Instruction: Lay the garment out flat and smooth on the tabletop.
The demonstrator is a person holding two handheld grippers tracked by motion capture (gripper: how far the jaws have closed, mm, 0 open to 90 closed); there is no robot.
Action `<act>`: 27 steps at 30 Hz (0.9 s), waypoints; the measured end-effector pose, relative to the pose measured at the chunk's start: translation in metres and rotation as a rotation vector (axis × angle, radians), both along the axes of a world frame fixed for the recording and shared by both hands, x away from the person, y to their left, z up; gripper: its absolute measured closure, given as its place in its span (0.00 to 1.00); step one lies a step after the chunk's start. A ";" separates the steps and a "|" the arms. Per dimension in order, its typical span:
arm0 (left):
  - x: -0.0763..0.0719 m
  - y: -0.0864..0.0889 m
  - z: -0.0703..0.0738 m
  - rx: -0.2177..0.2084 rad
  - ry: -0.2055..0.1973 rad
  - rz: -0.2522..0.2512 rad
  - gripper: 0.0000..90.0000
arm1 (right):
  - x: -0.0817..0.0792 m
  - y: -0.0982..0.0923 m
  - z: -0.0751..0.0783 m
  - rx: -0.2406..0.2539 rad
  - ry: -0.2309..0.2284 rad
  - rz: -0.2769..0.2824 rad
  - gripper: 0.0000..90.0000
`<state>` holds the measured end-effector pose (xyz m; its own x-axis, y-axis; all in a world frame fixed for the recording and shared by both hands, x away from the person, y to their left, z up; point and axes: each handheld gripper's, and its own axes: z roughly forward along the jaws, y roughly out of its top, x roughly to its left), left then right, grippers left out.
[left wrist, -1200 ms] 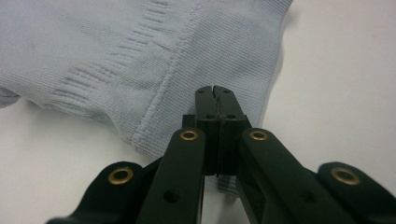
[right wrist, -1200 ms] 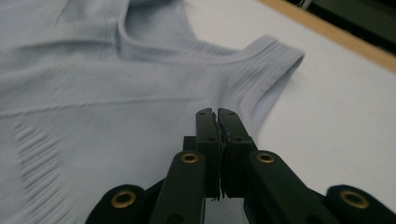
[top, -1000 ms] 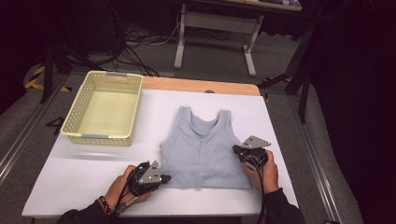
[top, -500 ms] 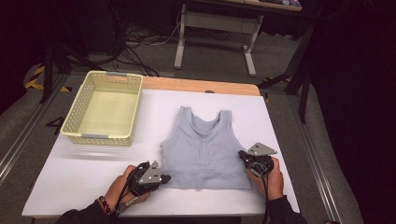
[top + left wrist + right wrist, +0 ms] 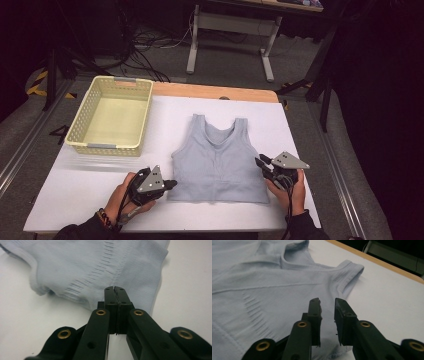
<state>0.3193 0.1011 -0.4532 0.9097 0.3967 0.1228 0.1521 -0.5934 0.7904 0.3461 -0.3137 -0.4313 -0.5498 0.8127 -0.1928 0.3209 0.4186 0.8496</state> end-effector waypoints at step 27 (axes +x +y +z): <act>0.003 0.036 0.024 -0.080 -0.129 0.134 0.63 | -0.026 0.025 0.012 -0.017 -0.099 0.023 0.34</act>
